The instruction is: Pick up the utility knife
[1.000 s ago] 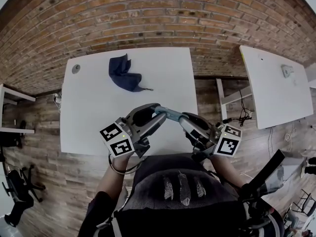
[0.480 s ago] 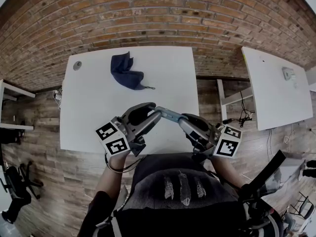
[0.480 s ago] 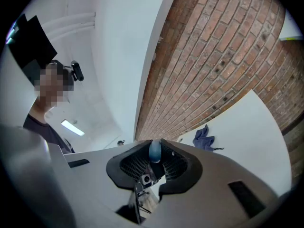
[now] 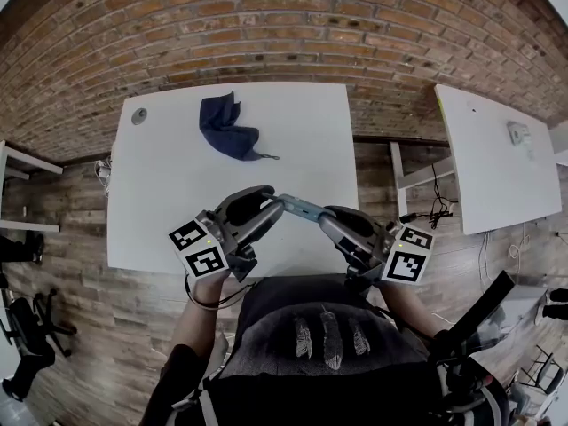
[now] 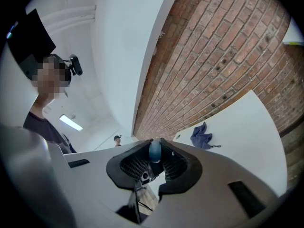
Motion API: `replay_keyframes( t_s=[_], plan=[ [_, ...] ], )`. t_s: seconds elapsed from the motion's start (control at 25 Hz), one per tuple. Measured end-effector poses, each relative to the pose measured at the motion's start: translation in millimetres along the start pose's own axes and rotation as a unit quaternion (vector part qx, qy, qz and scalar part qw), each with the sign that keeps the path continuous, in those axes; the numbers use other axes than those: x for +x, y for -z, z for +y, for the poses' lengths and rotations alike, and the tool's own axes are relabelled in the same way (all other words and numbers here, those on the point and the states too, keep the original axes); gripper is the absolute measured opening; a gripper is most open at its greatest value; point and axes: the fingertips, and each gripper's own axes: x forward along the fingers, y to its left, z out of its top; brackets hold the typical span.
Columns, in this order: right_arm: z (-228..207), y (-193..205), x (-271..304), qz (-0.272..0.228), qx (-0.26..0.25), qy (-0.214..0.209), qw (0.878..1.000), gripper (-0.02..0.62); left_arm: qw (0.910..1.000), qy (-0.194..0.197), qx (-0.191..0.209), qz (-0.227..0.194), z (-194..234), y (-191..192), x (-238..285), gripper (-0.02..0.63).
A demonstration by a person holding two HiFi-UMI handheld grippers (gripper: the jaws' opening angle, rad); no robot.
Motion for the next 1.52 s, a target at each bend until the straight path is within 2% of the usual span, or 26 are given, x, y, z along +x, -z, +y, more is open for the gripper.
replay_keyframes(
  t_s=[0.24, 0.32, 0.44, 0.6, 0.8, 0.96, 1.0, 1.04, 1.08, 1.12, 1.28, 1.4, 1.52],
  plan=[
    [-5.4, -1.2, -4.4, -0.015, 0.015, 0.006, 1.000, 0.064, 0.9998, 0.003, 0.017, 0.008, -0.9, 1.7, 6.0, 0.157],
    [-7.6, -4.0, -6.1, -0.024, 0.022, 0.012, 0.999, 0.064, 0.9998, -0.001, 0.018, 0.006, 3.4, -0.3, 5.1, 0.196],
    [-12.6, -9.8, -10.0, -0.044, 0.035, 0.026, 0.998, 0.064, 0.9996, -0.011, 0.026, 0.007, 10.0, -5.7, -2.2, 0.216],
    [-20.8, -16.9, -10.7, -0.069, 0.058, 0.044, 0.995, 0.064, 0.9958, -0.029, 0.085, 0.020, 12.5, -18.9, -14.5, 0.241],
    [-20.9, -24.3, -6.6, -0.075, 0.059, 0.047, 0.994, 0.064, 0.9785, -0.054, 0.194, 0.045, -1.5, -27.5, -10.3, 0.241],
    [-17.4, -26.1, -12.1, -0.081, 0.064, 0.042, 0.994, 0.064, 0.9753, -0.056, 0.210, 0.037, -13.6, -28.2, -5.4, 0.239],
    [-20.8, -23.2, -12.7, -0.077, 0.068, 0.046, 0.994, 0.064, 0.9750, -0.058, 0.212, 0.035, -14.8, -28.6, -6.8, 0.222],
    [-26.6, -18.2, -12.8, -0.069, 0.075, 0.053, 0.993, 0.064, 0.9743, -0.062, 0.214, 0.035, -15.2, -28.7, -8.9, 0.142],
    [-34.7, -11.0, -12.5, -0.059, 0.082, 0.062, 0.993, 0.064, 0.9734, -0.068, 0.216, 0.036, -14.9, -28.1, -11.2, 0.022],
    [-44.4, -2.0, -12.4, -0.045, 0.091, 0.073, 0.992, 0.064, 0.9726, -0.073, 0.217, 0.040, -14.6, -26.3, -13.2, -0.003],
    [-88.0, 35.7, -12.9, -0.007, 0.129, 0.119, 0.984, 0.064, 0.9712, -0.076, 0.218, 0.060, -16.1, -14.8, -18.9, -0.003],
    [-114.6, 59.5, -5.2, 0.014, 0.169, 0.136, 0.976, 0.064, 0.9690, -0.084, 0.222, 0.069, -15.0, -11.1, -27.7, -0.003],
    [-137.8, 80.4, 4.2, 0.044, 0.183, 0.152, 0.970, 0.064, 0.9677, -0.096, 0.221, 0.073, -14.1, -6.0, -38.3, -0.003]
  ],
)
